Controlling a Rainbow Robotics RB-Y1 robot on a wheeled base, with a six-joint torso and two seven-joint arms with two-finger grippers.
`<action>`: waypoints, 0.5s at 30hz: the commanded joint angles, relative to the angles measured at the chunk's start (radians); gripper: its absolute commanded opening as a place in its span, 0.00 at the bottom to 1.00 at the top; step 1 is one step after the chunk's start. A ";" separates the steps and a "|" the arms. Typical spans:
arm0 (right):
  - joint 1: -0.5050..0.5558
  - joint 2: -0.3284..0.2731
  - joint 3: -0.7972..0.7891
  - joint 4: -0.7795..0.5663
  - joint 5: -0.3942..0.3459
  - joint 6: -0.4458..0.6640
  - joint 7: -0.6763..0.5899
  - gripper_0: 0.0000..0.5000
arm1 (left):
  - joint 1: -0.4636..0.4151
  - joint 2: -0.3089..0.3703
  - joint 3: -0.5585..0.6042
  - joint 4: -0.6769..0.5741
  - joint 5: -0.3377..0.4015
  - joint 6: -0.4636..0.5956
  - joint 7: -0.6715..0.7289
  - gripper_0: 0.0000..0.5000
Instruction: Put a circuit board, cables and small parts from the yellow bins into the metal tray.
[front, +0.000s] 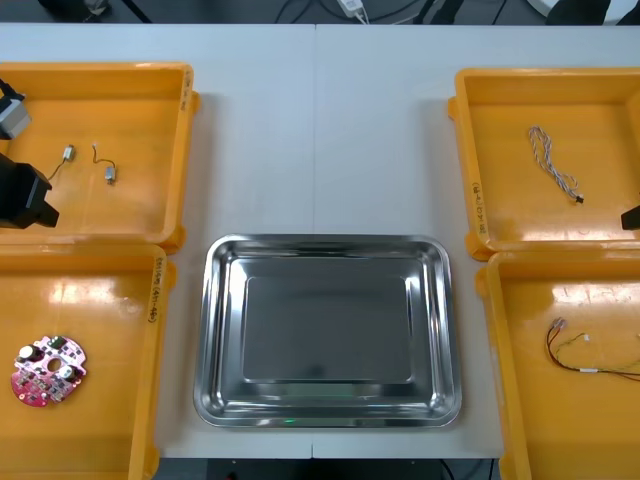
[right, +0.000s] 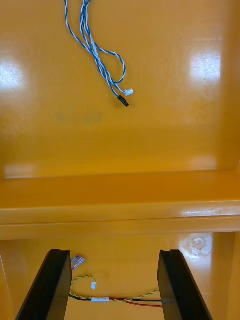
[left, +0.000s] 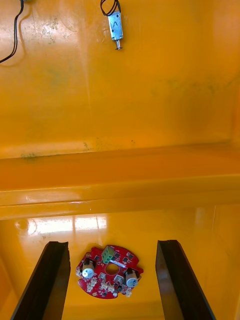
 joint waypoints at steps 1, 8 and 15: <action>0.010 0.008 -0.035 -0.024 -0.004 -0.007 -0.050 1.00 | 0.013 -0.003 0.028 -0.029 0.000 -0.001 0.008 1.00; 0.010 0.008 -0.035 -0.024 -0.004 -0.007 -0.050 1.00 | 0.013 -0.003 0.028 -0.029 0.000 -0.001 0.008 1.00; 0.010 0.008 -0.035 -0.024 -0.004 -0.007 -0.050 1.00 | 0.013 -0.003 0.028 -0.029 0.000 -0.001 0.008 1.00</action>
